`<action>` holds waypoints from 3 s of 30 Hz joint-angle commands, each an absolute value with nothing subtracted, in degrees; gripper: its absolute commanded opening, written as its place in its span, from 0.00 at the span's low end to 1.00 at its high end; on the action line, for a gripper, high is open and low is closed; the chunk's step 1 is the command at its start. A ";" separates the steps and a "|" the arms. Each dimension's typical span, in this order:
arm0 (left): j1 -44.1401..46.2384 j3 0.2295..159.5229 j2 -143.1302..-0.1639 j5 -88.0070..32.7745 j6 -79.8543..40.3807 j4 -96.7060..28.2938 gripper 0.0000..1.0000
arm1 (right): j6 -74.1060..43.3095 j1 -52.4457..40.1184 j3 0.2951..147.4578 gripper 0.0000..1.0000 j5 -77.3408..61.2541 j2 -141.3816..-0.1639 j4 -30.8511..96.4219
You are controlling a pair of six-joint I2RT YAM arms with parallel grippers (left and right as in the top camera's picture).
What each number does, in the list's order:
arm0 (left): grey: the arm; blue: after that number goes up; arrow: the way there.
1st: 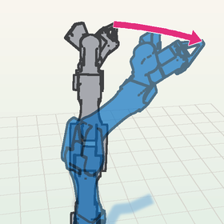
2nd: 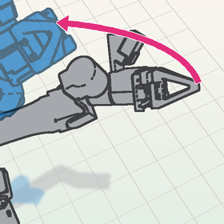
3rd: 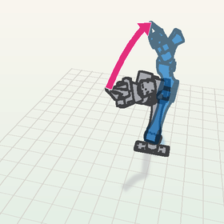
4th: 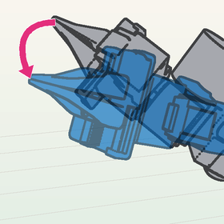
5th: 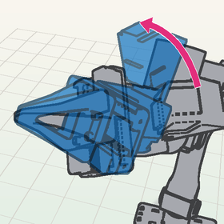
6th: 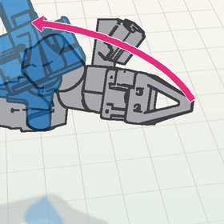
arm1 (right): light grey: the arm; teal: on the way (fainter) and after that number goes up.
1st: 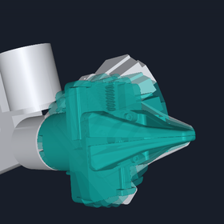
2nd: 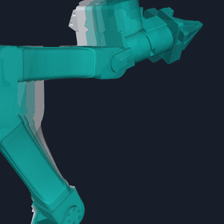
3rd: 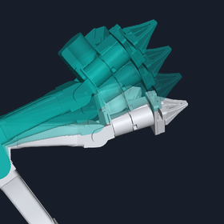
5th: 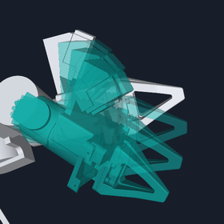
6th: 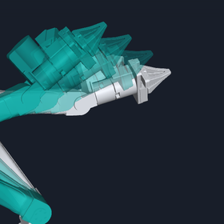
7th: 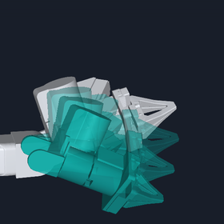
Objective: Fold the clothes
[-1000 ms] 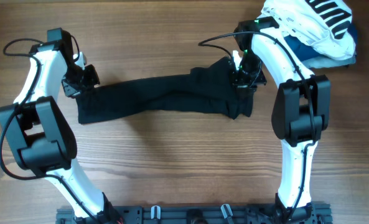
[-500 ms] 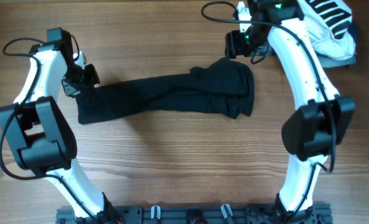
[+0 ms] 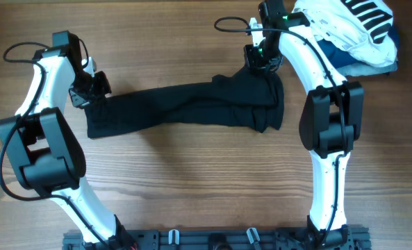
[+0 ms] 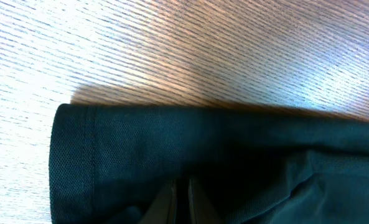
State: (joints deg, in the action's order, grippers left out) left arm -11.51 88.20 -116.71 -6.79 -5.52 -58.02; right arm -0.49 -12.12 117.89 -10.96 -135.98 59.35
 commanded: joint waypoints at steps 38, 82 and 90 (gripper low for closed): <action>-12.67 103.90 -114.76 -7.46 -6.46 -43.44 0.04 | 4.80 -10.00 139.13 0.04 -13.37 -127.24 72.95; -12.71 90.98 -114.04 -5.13 -3.25 -49.78 1.00 | 4.54 -11.66 104.18 0.95 -16.82 -113.89 68.95; -12.71 90.87 -116.14 -5.15 -3.27 -52.16 0.99 | 10.76 -12.78 103.35 0.85 -20.03 -117.64 60.36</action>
